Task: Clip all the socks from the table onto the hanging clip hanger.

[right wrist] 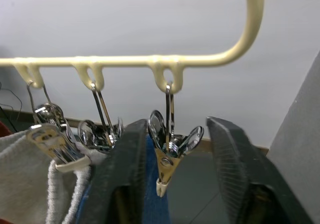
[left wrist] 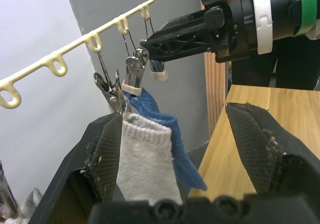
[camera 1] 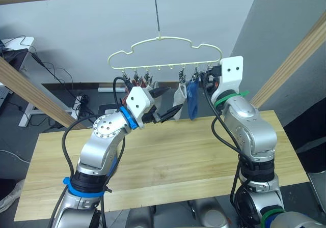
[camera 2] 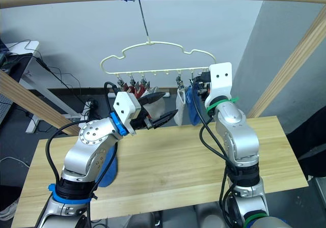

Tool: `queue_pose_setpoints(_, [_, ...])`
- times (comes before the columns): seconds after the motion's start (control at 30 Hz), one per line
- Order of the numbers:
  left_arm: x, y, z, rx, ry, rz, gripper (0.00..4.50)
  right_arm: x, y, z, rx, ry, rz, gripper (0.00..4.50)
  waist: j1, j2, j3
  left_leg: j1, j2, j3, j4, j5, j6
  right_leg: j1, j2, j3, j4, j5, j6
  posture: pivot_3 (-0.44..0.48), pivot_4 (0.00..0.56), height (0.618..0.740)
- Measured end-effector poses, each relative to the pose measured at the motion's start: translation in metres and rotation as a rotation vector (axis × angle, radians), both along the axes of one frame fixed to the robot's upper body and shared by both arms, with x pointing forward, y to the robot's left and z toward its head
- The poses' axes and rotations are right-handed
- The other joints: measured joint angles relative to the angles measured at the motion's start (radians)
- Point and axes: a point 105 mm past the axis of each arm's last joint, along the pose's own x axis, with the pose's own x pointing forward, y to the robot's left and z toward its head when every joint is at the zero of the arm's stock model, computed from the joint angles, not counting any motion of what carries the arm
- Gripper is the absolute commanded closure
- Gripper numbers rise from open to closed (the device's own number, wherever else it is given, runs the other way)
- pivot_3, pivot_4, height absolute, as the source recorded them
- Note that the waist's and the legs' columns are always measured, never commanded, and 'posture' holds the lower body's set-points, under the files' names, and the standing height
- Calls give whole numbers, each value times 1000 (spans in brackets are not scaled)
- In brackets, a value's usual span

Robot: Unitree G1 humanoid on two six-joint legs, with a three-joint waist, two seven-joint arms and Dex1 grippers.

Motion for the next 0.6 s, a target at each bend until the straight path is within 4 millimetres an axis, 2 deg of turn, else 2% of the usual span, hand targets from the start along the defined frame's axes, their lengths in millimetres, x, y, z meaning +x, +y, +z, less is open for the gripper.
queue_pose_setpoints(0.6, [1, 0, -1, 2, 1, 3, 863, 6, 11, -1, -6, 8, 48, 2519, -2, 0, -1, 0, 0, 0, 0, 1, 0, 0, 0, 0, 1, 0, 0, -195, 186, 740])
